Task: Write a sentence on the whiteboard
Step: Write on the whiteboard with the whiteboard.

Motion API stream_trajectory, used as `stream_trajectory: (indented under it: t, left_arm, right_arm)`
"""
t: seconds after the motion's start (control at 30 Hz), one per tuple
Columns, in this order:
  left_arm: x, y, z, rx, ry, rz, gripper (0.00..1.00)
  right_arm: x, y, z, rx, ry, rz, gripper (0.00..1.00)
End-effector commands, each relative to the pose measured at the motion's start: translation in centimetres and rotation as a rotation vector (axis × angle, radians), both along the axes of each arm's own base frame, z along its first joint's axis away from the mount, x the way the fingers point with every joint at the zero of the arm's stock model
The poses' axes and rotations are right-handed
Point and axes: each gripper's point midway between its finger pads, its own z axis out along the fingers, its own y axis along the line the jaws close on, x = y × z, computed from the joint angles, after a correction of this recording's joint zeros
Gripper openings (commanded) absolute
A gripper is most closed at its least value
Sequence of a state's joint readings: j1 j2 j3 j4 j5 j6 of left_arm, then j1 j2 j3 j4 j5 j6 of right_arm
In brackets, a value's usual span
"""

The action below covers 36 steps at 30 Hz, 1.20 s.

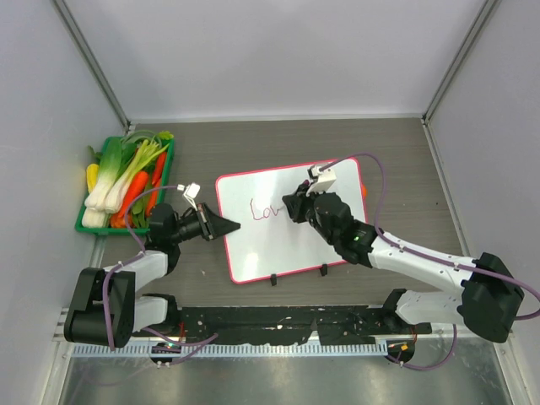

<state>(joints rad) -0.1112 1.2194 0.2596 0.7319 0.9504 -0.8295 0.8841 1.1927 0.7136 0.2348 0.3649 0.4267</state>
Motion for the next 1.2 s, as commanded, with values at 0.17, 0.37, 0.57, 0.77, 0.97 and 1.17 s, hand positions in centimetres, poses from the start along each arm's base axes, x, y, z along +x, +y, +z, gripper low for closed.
stream_trajectory:
  t: [0.17, 0.37, 0.57, 0.77, 0.97, 1.17]
  left_arm:
    - [1.0, 0.5, -1.4, 0.083, -0.048, 0.046, 0.0]
    - [1.1, 0.5, -1.4, 0.084, -0.049, 0.047, 0.0]
    - [1.0, 0.5, -1.4, 0.084, -0.047, 0.045, 0.0]
    - [1.0, 0.5, -1.5, 0.084, -0.046, 0.044, 0.0]
    - [1.0, 0.5, -1.4, 0.083, -0.046, 0.046, 0.0]
    - [1.0, 0.5, -1.4, 0.084, -0.047, 0.044, 0.0]
  right_arm:
    - [1.9, -0.7, 1.5, -0.032, -0.034, -0.079, 0.01]
    - [2.3, -0.7, 1.8, -0.031, -0.037, -0.086, 0.01]
    - [1.8, -0.7, 2.8, 0.006, -0.042, -0.071, 0.01]
    - [0.8, -0.9, 3.9, 0.067, -0.06, -0.042, 0.01]
    - [0.3, -1.0, 2.9, 0.066, -0.036, -0.027, 0.01]
    - [0.0, -0.5, 2.1, 0.076, -0.012, 0.001, 0.01]
